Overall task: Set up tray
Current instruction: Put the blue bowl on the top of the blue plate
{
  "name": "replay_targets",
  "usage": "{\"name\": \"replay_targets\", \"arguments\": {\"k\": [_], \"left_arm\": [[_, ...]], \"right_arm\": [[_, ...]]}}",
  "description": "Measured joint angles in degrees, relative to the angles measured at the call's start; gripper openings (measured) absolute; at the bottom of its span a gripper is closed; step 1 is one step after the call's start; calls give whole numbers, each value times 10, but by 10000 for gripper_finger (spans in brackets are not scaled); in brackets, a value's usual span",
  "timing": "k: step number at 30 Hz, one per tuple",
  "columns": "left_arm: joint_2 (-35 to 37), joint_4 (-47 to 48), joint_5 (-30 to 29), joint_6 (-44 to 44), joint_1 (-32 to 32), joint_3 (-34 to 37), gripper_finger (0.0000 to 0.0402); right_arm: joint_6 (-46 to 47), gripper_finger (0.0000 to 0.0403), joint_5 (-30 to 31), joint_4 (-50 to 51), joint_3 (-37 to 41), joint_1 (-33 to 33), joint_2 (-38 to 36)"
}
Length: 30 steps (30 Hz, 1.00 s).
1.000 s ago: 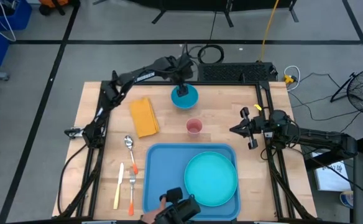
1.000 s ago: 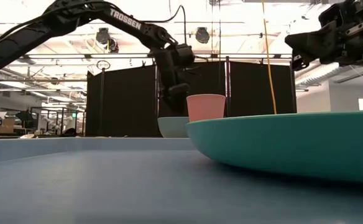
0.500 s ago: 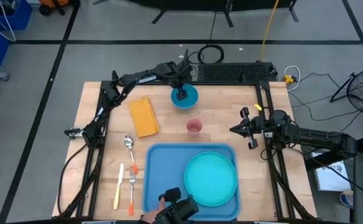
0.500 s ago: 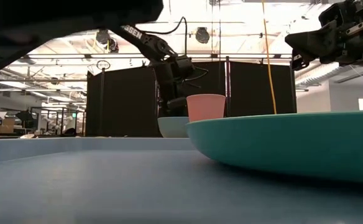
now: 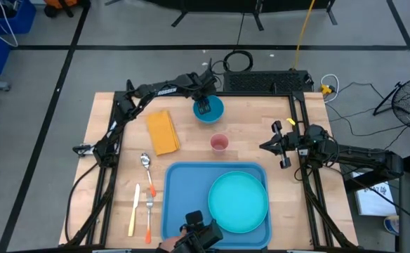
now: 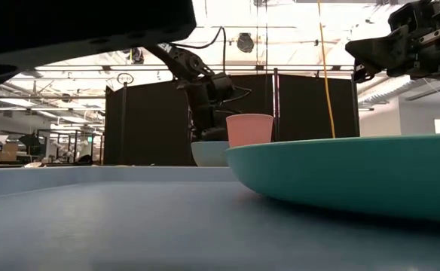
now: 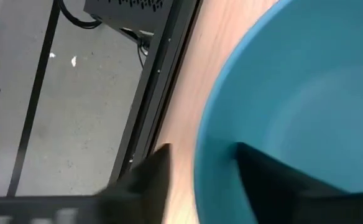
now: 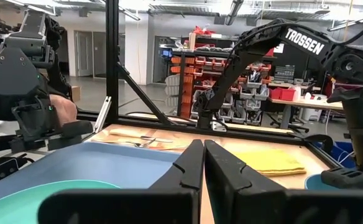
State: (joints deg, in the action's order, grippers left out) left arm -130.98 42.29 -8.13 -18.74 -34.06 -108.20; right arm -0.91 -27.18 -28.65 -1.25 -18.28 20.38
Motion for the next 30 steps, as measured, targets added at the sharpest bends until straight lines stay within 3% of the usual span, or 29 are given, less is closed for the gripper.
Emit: {"name": "replay_targets", "arguments": {"k": [3,5,14,20,26,30], "left_arm": [[1,-10,11,2,0,-1,57],[7,-15,27,7,0,-3,20],[31,-15,20,33,2,-16,8],[114,25,28,49,9,-53,7],[191,77,64,74,52,-63,7],[215,109,68,89,119,-68,7]], "right_arm": [[0,9,0,0,0,0,0],[0,9,0,0,0,0,0],[0,9,0,2,0,0,1],[2,9,0,2,0,0,1],[2,9,-1,7,0,0,1],[-15,9,0,16,0,0,2]]}}
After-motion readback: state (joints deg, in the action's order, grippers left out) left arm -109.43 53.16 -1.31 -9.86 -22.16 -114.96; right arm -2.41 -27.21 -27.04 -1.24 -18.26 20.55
